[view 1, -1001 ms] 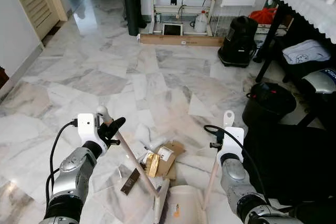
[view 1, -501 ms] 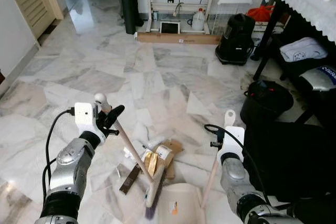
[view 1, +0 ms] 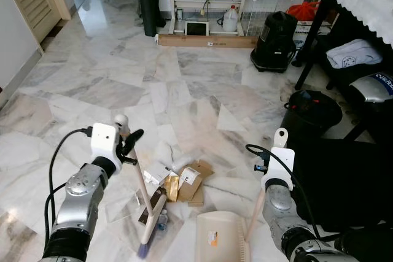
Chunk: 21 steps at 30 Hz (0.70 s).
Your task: Sweep floor
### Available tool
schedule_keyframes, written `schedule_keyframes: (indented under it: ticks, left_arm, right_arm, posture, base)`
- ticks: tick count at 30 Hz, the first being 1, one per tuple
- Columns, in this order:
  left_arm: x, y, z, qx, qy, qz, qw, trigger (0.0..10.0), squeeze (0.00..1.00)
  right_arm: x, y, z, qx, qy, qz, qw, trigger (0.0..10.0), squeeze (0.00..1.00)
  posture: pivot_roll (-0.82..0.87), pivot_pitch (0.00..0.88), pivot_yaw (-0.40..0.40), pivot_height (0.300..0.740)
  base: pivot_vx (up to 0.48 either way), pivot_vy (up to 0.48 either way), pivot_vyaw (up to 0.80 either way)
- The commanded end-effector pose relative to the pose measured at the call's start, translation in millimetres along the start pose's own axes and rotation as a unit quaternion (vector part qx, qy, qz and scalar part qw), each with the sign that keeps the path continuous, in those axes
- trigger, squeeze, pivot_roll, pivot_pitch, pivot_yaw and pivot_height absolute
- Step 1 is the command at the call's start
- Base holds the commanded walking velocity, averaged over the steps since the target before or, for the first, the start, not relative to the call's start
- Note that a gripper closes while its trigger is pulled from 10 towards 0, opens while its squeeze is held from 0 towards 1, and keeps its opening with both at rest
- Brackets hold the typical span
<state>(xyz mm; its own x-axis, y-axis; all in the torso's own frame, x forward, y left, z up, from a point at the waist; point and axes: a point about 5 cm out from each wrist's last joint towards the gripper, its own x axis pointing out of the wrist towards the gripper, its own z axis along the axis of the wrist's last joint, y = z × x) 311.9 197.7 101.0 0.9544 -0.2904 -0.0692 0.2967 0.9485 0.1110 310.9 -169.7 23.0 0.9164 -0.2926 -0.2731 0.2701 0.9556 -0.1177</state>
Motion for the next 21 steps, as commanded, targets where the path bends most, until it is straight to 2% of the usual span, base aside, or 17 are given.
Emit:
schedule_keyframes:
  ticks: [1,2,10,13,17,21]
  left_arm:
    - [-1.8,-1.0,-6,0.016,0.019,-0.012,1.0,10.0,0.0]
    - [-2.6,-2.5,-8,0.03,0.027,-0.017,0.999,10.0,0.0]
    - [-5.6,-9.7,-26,0.014,0.077,-0.039,0.996,10.0,0.0]
    - [-6.4,-7.5,-28,-0.003,0.079,-0.023,0.997,10.0,0.0]
    - [-7.4,-1.6,-32,-0.054,0.086,0.005,0.995,10.0,0.0]
    - [-7.3,0.6,-34,-0.078,0.088,0.015,0.993,10.0,0.0]
  right_arm:
    - [-0.7,-3.0,-4,-0.014,0.007,-0.005,1.0,10.0,0.0]
    - [-0.6,-2.8,-3,-0.016,0.005,-0.005,1.0,10.0,0.0]
    - [-0.7,3.8,-2,0.0,0.008,0.017,1.0,10.0,0.0]
    - [-2.5,7.8,-6,-0.005,0.02,0.032,0.999,10.0,0.0]
    - [-10.5,17.1,-24,-0.02,0.075,0.075,0.994,10.0,0.0]
    - [-14.5,21.7,-29,-0.022,0.083,0.091,0.992,10.0,0.0]
  posture:
    - [0.06,0.095,-0.036,0.74]
    - [0.06,0.095,-0.036,0.74]
    - [0.06,0.095,-0.036,0.74]
    - [0.06,0.096,-0.036,0.74]
    - [0.06,0.096,-0.034,0.74]
    - [0.06,0.095,-0.034,0.74]
  base:
    - [0.0,0.0,0.0]
    - [0.0,0.0,0.0]
    - [0.0,0.0,0.0]
    - [0.0,0.0,0.0]
    - [0.0,0.0,0.0]
    - [0.0,0.0,0.0]
